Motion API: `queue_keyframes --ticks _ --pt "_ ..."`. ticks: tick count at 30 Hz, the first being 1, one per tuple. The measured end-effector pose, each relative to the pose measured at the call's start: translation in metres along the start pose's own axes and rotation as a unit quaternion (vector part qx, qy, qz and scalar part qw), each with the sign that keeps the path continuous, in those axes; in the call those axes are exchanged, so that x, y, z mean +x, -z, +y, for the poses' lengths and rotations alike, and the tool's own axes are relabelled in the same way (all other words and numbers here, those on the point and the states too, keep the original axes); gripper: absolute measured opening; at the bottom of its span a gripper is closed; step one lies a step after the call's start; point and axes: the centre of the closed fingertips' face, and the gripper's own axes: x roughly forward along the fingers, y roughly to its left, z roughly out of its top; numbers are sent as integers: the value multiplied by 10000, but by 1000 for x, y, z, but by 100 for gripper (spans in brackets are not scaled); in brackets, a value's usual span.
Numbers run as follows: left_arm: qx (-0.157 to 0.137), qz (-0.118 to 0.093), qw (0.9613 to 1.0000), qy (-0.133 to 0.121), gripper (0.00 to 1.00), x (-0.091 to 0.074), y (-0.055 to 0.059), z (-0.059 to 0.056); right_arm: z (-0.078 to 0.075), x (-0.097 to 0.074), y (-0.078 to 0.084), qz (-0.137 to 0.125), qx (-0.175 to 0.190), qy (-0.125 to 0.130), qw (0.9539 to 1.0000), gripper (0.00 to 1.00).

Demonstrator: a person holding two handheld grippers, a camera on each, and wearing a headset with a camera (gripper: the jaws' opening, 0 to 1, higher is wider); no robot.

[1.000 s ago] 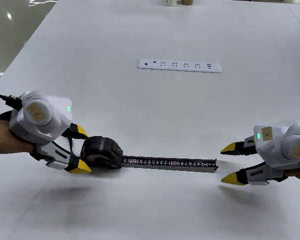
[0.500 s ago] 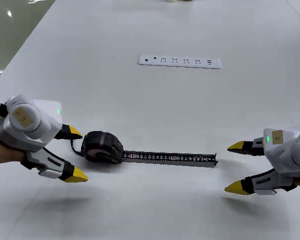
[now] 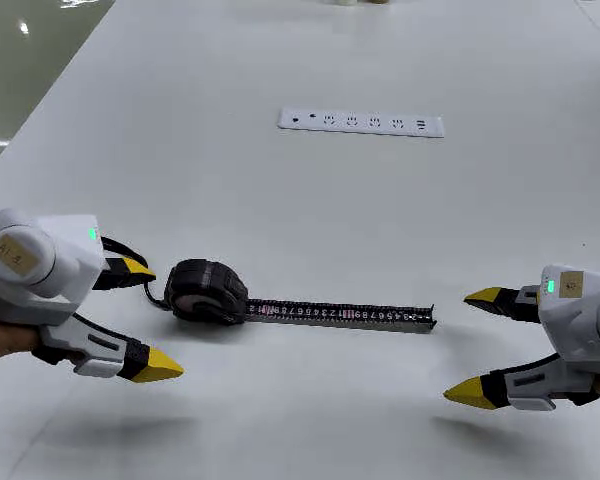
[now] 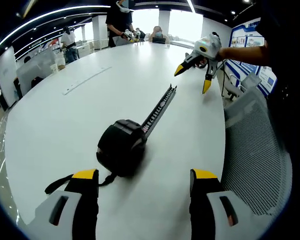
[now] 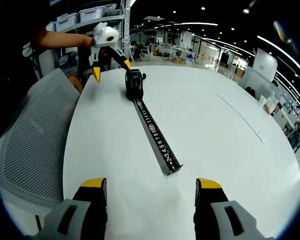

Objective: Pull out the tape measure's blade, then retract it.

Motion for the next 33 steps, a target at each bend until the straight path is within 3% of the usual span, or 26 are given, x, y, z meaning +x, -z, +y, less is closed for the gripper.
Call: queue_keyframes --ticks 6,12,20,33 --pt "-276 -344 9989 -175 76 -3 -4 -6 6 -4 -10 -170 199 182 9995 78" --pt "-419 -445 9975 -358 87 -6 -2 -13 11 -7 -11 -206 396 295 9986 83" --pt "-732 -841 9919 -614 92 -10 -11 -21 19 -12 -13 -375 725 485 9955 90" --pt "-1004 -1141 9832 -1008 99 -12 -19 -29 32 -12 -22 -673 1207 725 9877 99"
